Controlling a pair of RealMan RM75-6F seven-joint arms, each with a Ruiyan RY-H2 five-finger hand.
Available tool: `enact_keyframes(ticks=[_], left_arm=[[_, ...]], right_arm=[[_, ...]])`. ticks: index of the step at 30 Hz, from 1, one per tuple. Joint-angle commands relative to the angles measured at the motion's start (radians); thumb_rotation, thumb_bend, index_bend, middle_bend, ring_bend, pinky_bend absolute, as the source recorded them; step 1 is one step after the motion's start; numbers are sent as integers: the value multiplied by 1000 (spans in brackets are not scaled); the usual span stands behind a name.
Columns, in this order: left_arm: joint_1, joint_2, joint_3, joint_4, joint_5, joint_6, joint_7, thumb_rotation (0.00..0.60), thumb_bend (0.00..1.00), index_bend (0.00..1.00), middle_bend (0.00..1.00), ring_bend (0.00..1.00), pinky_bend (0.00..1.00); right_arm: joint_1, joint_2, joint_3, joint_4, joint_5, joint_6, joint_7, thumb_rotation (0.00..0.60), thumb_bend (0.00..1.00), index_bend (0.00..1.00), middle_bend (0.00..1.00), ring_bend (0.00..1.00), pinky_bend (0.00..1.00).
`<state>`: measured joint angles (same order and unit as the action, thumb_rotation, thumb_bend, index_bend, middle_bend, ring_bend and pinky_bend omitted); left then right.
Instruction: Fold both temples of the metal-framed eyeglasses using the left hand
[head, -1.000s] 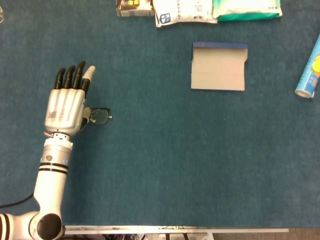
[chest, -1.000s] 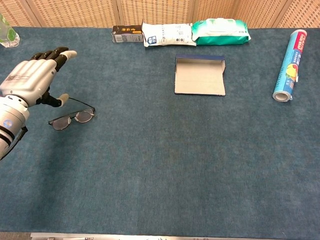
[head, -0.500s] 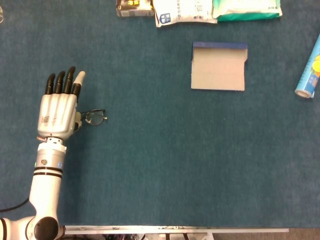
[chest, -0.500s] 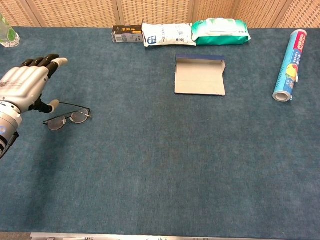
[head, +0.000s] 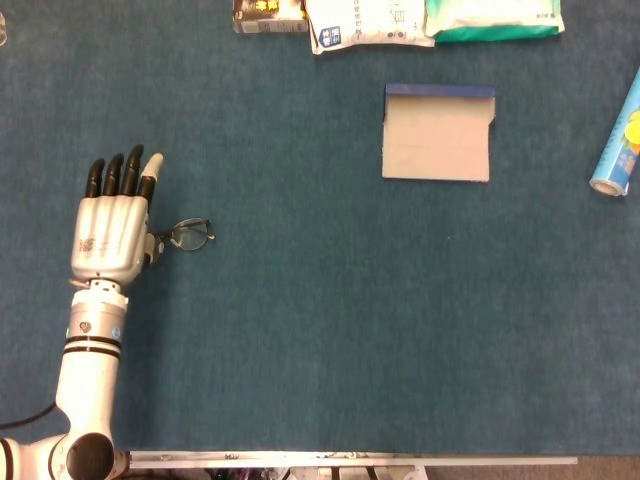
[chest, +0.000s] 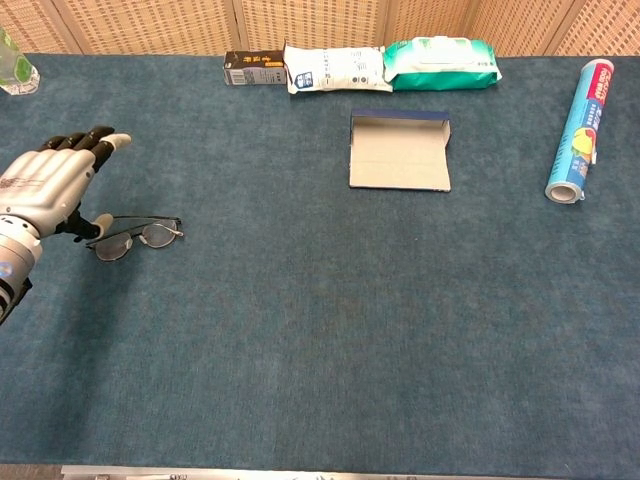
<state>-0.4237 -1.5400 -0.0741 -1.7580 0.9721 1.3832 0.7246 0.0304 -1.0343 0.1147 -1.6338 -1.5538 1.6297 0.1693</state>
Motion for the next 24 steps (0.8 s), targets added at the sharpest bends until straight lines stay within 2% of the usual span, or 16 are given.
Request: enact_keyframes(ticks=[1,24], left_arm=[[3,-3,3,9,-6,-7,-5,600,336,0,0,0,16],[7,-54,-3,127,-63,-88,-40,600,336,0,0,0,15]], right_arm=[[0,0,1,0,1,-1,0,600,160,607,547,466,517],[-2,3,3,0,3,4,6,600,160,607,547,466,517]])
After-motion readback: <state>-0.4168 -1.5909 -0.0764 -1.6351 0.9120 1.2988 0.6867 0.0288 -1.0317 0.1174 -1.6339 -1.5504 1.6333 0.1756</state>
